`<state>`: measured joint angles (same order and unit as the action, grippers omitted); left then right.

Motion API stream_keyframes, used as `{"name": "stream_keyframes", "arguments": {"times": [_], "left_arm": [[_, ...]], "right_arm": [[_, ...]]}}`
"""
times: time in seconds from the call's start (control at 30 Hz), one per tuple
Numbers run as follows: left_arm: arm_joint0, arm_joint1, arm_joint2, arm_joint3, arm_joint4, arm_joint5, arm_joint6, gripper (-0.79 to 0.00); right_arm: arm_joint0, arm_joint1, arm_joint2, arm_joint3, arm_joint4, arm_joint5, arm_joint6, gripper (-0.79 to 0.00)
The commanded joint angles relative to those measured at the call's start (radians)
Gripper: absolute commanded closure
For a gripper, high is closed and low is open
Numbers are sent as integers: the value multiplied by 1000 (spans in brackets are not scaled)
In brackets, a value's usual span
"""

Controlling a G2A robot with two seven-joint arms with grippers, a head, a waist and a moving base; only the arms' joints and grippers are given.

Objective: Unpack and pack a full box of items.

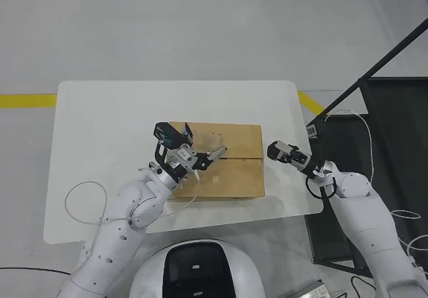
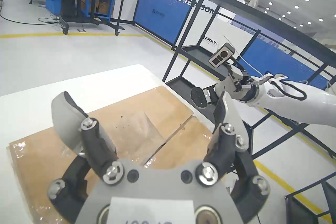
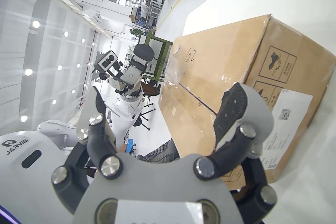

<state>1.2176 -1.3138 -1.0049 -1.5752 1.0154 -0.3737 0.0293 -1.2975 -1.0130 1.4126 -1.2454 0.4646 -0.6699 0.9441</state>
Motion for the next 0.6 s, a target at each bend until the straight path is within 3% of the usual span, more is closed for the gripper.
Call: {"name": "stream_keyframes", "arguments": {"times": [0.0,0.33,0.57], "left_arm": [[0,0,0,0,-1,0,-1,-785],[1,0,-1,1,2,6,-4,-785],[-14,-7,12,-37,94,190,-135,-785]], "right_arm": [[4,-1,-4,2,4,-1,7,-785],[4,-1,-4,2,4,-1,7,-785],[-26,3,35,-21,25,8,-51,-785]]}}
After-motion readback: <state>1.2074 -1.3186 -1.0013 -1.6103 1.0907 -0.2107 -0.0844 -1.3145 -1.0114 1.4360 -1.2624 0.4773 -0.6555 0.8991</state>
